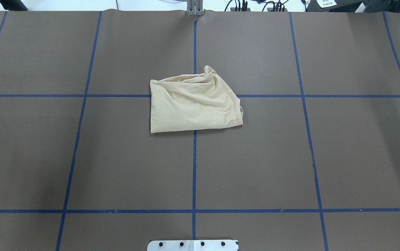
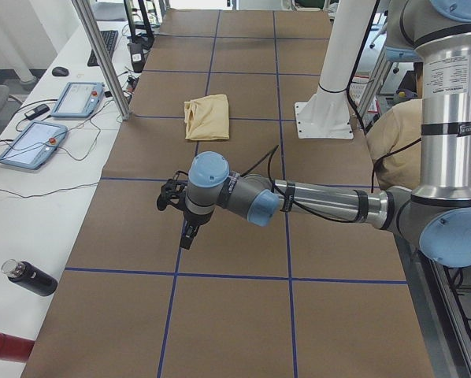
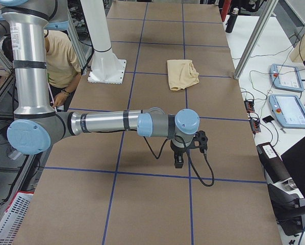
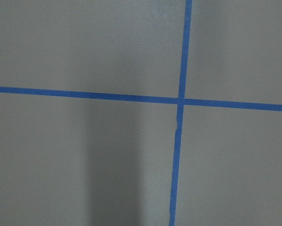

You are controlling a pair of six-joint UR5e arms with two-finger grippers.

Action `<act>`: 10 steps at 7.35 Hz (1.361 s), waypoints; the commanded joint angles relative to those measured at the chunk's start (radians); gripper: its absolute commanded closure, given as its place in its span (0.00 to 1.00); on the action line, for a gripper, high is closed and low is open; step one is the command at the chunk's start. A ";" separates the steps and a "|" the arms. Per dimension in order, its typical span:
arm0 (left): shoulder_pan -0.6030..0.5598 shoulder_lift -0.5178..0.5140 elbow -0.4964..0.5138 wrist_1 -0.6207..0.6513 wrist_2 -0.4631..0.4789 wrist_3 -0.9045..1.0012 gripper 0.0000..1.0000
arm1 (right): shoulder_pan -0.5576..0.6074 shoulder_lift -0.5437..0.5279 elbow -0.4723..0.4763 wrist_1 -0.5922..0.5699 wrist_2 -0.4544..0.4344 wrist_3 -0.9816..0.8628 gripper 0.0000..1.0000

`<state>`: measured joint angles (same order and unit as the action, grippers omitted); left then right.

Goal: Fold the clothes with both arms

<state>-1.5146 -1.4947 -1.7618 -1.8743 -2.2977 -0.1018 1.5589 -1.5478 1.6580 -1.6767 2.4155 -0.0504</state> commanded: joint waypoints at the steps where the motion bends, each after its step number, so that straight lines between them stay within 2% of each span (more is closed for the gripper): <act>1: -0.013 0.001 0.007 0.026 0.058 0.001 0.00 | 0.000 0.000 -0.001 0.000 -0.001 0.000 0.00; 3: -0.036 0.016 -0.007 0.027 0.018 0.002 0.00 | 0.000 0.000 0.003 0.000 -0.001 0.000 0.00; 7: -0.035 0.007 0.033 0.008 0.011 0.005 0.00 | 0.000 0.011 0.016 0.000 -0.019 0.001 0.00; 10: -0.035 0.007 0.018 0.009 0.009 0.004 0.00 | 0.000 0.011 0.014 0.000 -0.019 0.001 0.00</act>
<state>-1.5494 -1.4860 -1.7397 -1.8651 -2.2884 -0.0981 1.5585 -1.5370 1.6727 -1.6766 2.3961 -0.0492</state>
